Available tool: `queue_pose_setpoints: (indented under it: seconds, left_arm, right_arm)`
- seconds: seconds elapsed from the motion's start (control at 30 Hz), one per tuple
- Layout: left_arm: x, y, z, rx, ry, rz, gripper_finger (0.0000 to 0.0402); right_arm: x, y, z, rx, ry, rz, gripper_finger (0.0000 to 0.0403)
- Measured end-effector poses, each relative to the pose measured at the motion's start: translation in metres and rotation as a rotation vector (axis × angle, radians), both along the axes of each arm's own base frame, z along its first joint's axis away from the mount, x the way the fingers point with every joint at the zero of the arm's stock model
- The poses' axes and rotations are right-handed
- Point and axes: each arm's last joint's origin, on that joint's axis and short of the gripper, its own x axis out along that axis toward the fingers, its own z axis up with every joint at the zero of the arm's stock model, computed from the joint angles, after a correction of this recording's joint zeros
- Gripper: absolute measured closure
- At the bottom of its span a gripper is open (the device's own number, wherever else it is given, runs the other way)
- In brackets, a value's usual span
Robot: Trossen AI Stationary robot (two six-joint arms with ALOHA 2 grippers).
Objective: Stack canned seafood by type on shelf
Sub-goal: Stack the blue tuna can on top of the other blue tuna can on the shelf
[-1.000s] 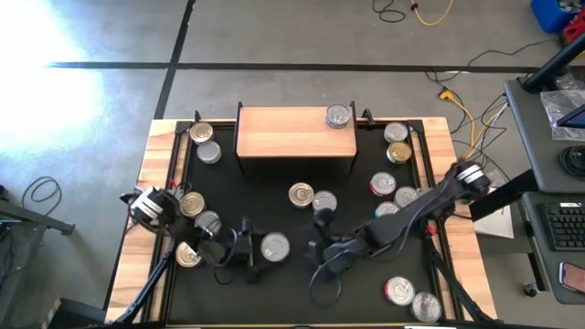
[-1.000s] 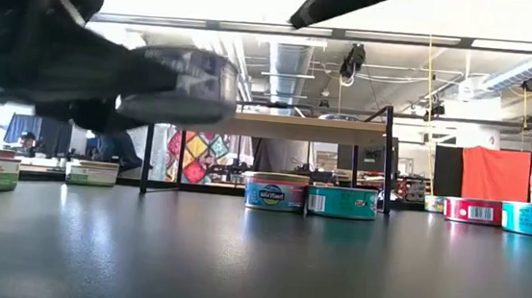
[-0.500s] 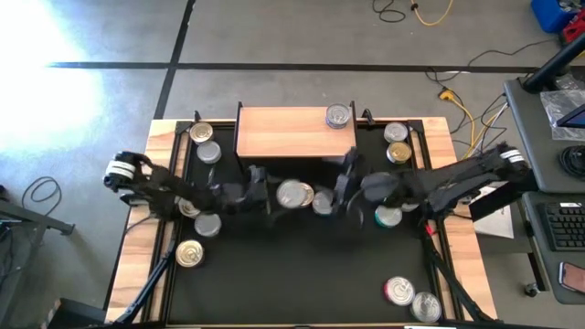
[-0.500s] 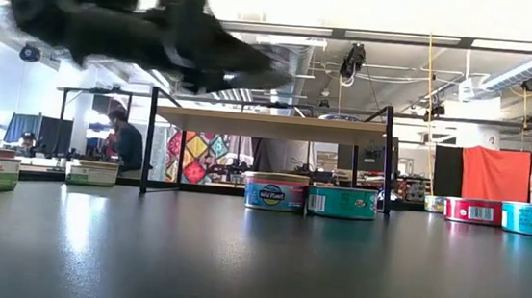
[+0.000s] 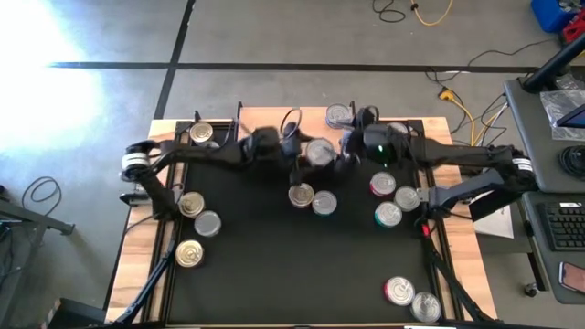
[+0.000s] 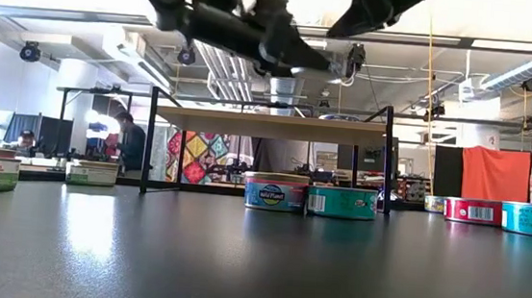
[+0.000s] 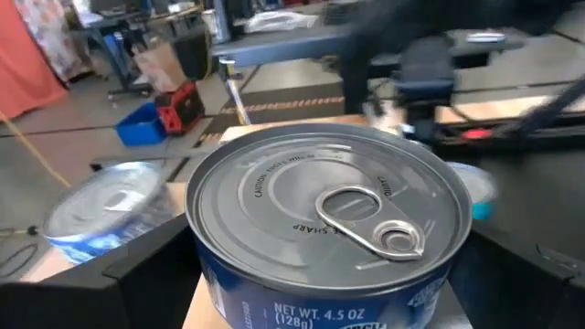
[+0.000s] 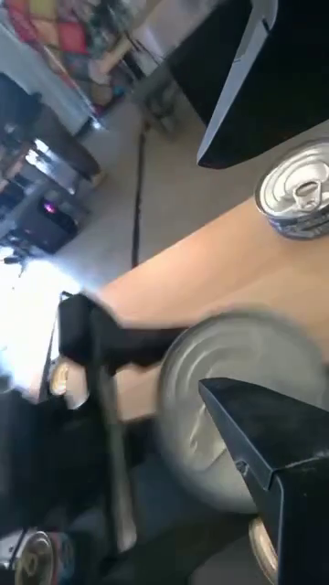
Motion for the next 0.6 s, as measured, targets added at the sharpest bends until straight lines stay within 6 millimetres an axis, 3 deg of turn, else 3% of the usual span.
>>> queue_pose_setpoints:
  seconds: [0.2, 0.37, 0.47, 0.6]
  left_arm:
    - [0.022, 0.040, -0.002, 0.002, 0.024, 0.029, 0.0027]
    - [0.036, 0.058, -0.002, -0.012, 0.039, 0.013, 0.0023]
    - [0.042, 0.064, -0.005, -0.018, 0.060, 0.017, 0.0023]
    - [0.047, 0.069, -0.010, -0.025, 0.073, 0.023, 0.0022]
  right_arm:
    - [-0.001, -0.035, 0.000, 0.057, 0.058, -0.051, 0.0019]
    - [-0.004, -0.050, -0.009, 0.113, 0.085, -0.009, 0.0030]
    - [-0.005, -0.056, -0.012, 0.172, 0.075, 0.017, 0.0068]
    - [-0.008, -0.063, -0.013, 0.234, 0.050, 0.010, 0.0151]
